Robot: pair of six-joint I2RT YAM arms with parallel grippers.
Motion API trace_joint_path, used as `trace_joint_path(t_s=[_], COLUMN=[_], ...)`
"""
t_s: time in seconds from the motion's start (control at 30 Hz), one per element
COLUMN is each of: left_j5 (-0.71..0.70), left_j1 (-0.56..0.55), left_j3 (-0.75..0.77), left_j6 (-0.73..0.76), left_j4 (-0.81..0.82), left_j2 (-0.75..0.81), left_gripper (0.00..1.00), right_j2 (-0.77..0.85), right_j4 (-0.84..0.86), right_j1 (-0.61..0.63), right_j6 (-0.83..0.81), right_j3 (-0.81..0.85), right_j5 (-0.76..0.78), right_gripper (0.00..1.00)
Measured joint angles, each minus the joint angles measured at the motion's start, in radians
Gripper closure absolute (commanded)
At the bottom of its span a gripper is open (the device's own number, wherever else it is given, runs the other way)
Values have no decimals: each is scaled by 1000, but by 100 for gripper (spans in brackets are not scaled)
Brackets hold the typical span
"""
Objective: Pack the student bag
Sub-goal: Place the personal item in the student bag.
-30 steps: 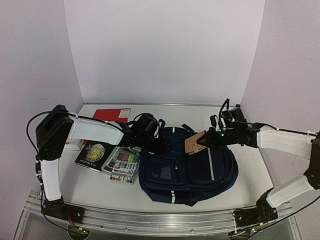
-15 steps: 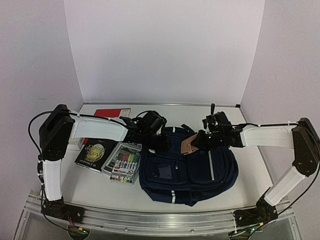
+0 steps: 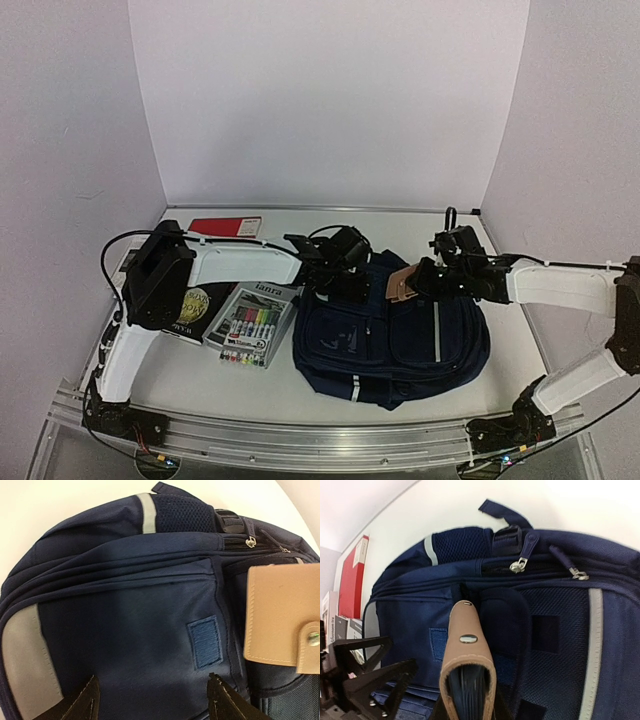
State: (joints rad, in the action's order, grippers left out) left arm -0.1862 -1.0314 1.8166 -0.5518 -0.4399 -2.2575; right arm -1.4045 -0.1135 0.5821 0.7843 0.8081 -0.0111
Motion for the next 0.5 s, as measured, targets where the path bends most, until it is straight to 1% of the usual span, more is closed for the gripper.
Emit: trace_joint_path(t_s=[0.3,0.5], left_j5=[-12,-23], left_j1=[-21,-29], left_j3=[103,212], left_j6=[53,103], left_j4=[13,2], left_j2=[-80,-170], left_gripper=[15,13], right_j2=[123,129], right_j4=[-24,-31], right_j1=[-4,-4], right_j6=[24,30], right_j3=[-46,-56], right_j5=[71,75], right_gripper=[100,100])
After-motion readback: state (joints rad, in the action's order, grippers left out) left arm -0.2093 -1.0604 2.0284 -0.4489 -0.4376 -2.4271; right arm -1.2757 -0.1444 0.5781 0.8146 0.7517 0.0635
